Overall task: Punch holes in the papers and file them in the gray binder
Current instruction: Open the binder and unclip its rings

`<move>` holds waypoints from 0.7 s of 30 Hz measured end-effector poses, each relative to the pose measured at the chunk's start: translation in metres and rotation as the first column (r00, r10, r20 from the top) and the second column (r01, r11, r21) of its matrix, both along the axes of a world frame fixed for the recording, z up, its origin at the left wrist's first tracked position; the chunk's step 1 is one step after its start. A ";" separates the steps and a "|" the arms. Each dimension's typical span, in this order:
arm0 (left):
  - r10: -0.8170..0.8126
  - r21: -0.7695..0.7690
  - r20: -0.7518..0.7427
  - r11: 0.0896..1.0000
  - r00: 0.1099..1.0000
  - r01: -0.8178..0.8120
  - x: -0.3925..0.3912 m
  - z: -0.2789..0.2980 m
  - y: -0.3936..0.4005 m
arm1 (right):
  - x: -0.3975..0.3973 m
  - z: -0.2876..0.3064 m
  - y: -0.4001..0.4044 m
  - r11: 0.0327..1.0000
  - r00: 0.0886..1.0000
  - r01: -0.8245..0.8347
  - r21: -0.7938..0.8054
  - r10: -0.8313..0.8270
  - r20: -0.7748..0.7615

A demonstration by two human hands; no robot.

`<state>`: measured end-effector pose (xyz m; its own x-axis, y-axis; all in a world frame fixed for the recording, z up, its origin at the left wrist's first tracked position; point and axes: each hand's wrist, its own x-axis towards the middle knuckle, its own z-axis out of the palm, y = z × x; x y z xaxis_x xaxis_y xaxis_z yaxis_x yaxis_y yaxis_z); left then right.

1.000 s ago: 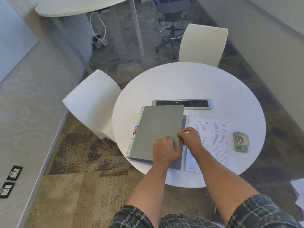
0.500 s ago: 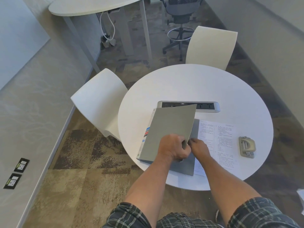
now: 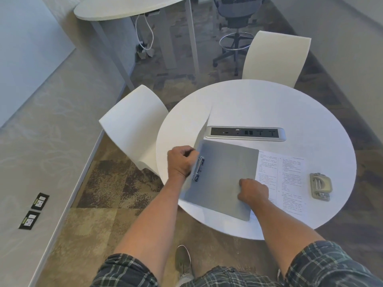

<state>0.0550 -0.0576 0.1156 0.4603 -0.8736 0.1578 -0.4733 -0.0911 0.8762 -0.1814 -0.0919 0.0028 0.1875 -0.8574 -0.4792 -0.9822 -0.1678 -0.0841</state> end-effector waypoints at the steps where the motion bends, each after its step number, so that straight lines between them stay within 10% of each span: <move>1: 0.039 0.004 -0.077 0.999 0.996 -0.039 0.010 0.001 0.001 | 0.000 0.000 0.000 1.000 1.000 -0.003 -0.001 0.003 -0.002; 7: 0.234 0.216 -0.628 0.969 0.743 -0.123 0.082 0.015 0.025 | -0.001 0.000 0.005 0.999 0.999 -0.045 -0.019 0.045 0.025; 14: 0.311 0.316 -0.710 0.942 0.631 -0.109 0.166 0.000 0.068 | 0.003 0.002 0.010 0.999 0.999 -0.045 -0.018 0.046 0.030; 17: 0.497 0.416 -0.600 0.863 0.626 -0.286 0.183 -0.012 0.077 | 0.003 0.003 0.011 0.999 0.999 -0.047 -0.008 0.047 0.020; 21: 0.646 0.485 0.001 0.667 0.764 -0.565 0.183 -0.028 0.090 | 0.001 0.002 0.011 0.997 0.998 -0.070 -0.020 0.070 0.004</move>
